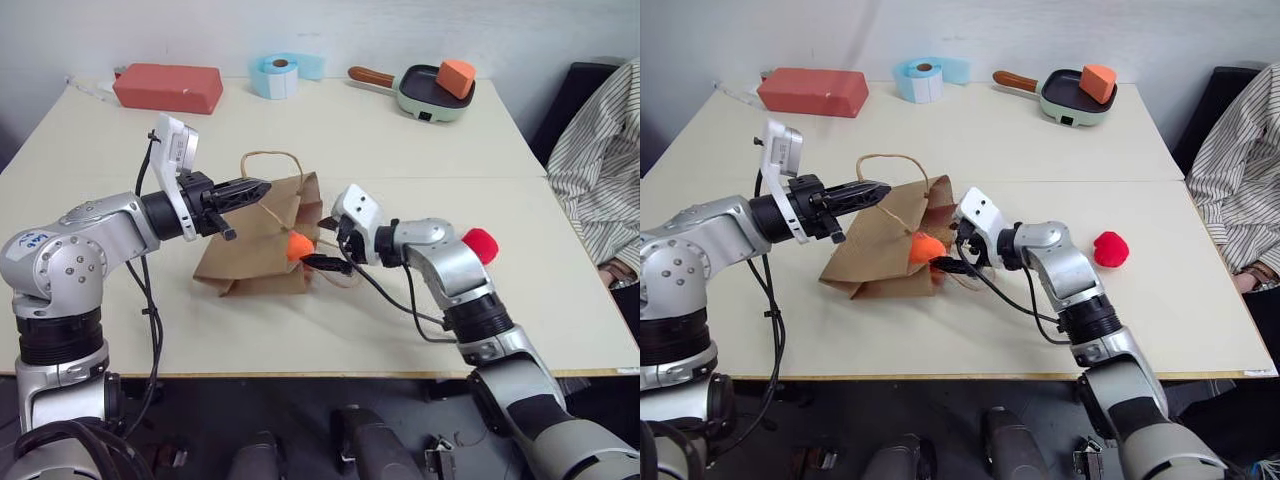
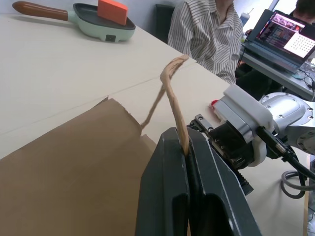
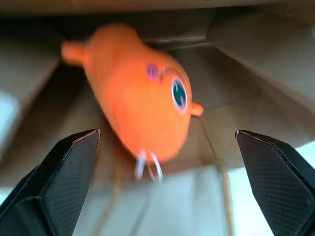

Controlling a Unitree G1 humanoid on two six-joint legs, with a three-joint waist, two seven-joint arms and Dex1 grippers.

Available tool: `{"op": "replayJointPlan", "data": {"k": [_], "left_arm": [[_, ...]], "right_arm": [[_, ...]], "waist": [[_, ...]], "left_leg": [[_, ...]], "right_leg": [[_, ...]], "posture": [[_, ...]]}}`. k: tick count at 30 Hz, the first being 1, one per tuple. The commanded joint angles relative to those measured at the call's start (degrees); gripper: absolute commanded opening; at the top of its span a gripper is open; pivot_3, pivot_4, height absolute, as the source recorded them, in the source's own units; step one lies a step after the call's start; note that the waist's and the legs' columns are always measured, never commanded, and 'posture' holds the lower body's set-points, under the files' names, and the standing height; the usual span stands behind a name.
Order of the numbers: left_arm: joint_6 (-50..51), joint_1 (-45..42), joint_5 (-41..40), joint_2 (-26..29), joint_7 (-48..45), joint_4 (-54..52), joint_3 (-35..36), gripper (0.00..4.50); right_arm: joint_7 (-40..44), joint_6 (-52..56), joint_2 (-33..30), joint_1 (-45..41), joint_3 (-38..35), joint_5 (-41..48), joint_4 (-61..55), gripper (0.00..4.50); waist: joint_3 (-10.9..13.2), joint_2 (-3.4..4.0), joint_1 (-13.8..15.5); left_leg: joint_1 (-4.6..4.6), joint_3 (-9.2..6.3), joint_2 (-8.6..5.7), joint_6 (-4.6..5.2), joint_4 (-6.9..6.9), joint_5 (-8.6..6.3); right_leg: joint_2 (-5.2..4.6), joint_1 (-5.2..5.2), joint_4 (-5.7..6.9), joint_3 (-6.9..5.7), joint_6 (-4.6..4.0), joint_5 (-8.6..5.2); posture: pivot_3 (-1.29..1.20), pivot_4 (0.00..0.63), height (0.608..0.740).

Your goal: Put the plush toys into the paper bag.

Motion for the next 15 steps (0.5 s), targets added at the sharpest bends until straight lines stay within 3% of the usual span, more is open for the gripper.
{"op": "replayJointPlan", "data": {"k": [1,3,6,15], "left_arm": [[0.4,-1.1,-1.5,1.6,-0.9,-1.5,2.3,0.00],[0.7,-1.1,-1.8,1.9,-1.0,-1.7,2.4,0.00],[0.9,-0.9,-1.9,2.2,-1.1,-2.0,2.5,0.00],[0.8,0.3,-2.2,2.4,-0.7,-2.8,3.4,0.00]], "right_arm": [[-1.8,-1.3,1.9,-2.3,-2.4,1.5,3.7,4.48],[-2.5,-2.5,3.0,-3.7,-2.9,1.8,7.2,4.48],[-1.9,-5.3,4.2,-5.6,-1.8,0.8,12.4,3.90],[1.9,-9.9,6.7,-12.5,-2.1,2.1,17.0,0.74]], "waist": [[0.0,0.00,0.1],[0.0,0.00,0.1],[0.0,0.00,0.1],[0.0,0.01,-0.2]], "left_leg": [[0.00,0.00,0.00,0.00,0.01,0.00],[-0.01,0.00,-0.02,0.01,0.01,0.00],[-0.02,-0.01,-0.02,0.01,0.01,0.00],[-0.02,-0.01,-0.02,0.01,0.01,0.00]], "right_leg": [[0.00,0.01,0.00,0.00,0.00,0.00],[-0.02,0.01,-0.03,0.01,0.00,0.00],[-0.01,0.01,-0.03,0.00,0.00,0.00],[-0.01,0.00,-0.02,0.00,0.00,0.00]], "posture": [[0.00,0.150,0.740],[0.00,0.150,0.740],[0.00,0.150,0.740],[0.00,0.150,0.740]]}}
